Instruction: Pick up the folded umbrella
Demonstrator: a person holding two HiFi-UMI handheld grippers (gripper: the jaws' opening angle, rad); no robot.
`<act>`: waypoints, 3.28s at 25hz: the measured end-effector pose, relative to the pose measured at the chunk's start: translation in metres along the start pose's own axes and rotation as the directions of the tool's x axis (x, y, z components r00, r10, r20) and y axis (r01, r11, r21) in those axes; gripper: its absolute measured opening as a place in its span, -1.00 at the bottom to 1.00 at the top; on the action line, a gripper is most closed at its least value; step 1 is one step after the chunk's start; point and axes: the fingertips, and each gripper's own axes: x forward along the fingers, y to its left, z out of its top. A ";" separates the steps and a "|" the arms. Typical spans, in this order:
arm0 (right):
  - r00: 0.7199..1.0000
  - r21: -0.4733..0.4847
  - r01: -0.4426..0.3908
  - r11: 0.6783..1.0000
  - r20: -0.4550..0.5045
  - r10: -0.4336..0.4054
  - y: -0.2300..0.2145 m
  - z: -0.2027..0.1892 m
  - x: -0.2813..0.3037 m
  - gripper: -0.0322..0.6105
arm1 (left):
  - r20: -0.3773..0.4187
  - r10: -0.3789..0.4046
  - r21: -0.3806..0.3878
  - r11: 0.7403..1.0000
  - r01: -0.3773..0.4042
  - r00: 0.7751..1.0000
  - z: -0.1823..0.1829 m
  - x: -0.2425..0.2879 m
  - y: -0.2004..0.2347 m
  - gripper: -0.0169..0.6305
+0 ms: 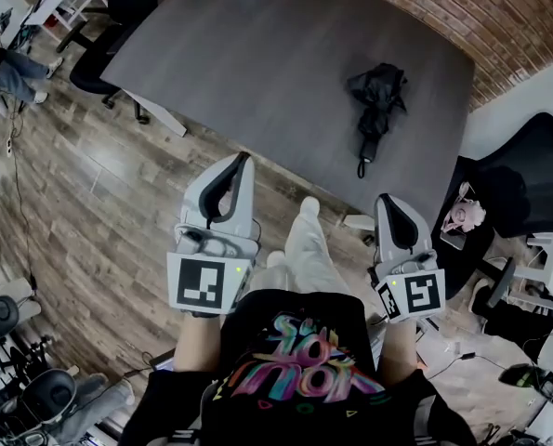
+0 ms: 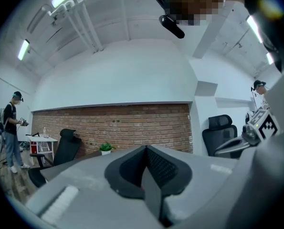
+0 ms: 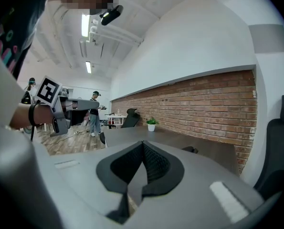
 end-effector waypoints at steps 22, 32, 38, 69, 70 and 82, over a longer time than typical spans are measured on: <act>0.994 0.076 0.089 0.993 0.059 -0.093 -0.204 0.036 0.119 -0.90 | -0.005 -0.130 0.098 0.987 0.130 0.992 0.042 0.255 -0.036 -0.94; 0.988 0.112 0.145 0.983 0.044 -0.151 -0.231 0.033 0.125 -0.90 | -0.006 -0.189 0.087 0.978 0.188 0.982 0.046 0.290 -0.049 -0.94; 0.981 0.104 0.190 0.976 0.023 -0.193 -0.231 0.037 0.127 -0.90 | 0.017 -0.253 0.077 0.965 0.252 0.967 0.053 0.309 -0.052 -0.94; 0.945 0.096 0.306 0.947 -0.154 -0.289 -0.224 -0.010 0.172 -0.47 | -0.012 -0.429 0.025 0.903 0.430 0.903 0.030 0.361 -0.056 -0.94; 0.943 0.101 0.307 0.946 -0.162 -0.289 -0.223 -0.013 0.174 -0.45 | -0.013 -0.432 0.022 0.902 0.432 0.902 0.028 0.362 -0.055 -0.94; 0.925 0.166 0.309 0.936 -0.280 -0.256 -0.212 -0.070 0.191 -0.09 | -0.035 -0.455 0.006 0.890 0.455 0.890 0.015 0.363 -0.056 -0.94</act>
